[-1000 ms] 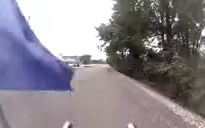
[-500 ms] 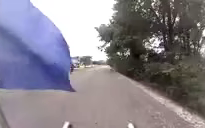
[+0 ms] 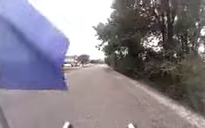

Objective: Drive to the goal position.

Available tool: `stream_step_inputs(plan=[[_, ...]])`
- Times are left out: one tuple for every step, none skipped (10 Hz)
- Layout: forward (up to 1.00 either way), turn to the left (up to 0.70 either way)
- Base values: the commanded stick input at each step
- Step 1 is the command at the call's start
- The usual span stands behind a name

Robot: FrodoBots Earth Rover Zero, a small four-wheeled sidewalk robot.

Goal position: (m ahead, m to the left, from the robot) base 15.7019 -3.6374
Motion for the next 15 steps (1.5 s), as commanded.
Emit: stream_step_inputs(plan=[[0.45, 0.00], [0.45, 0.00], [0.45, 0.00], [0.45, 0.00], [0.45, 0.00], [0.45, 0.00], [0.45, 0.00], [0.45, 0.00], [0.45, 0.00], [0.45, 0.00], [0.45, 0.00], [0.45, 0.00], [0.45, 0.00], [0.45, 0.00], [0.45, 0.00]])
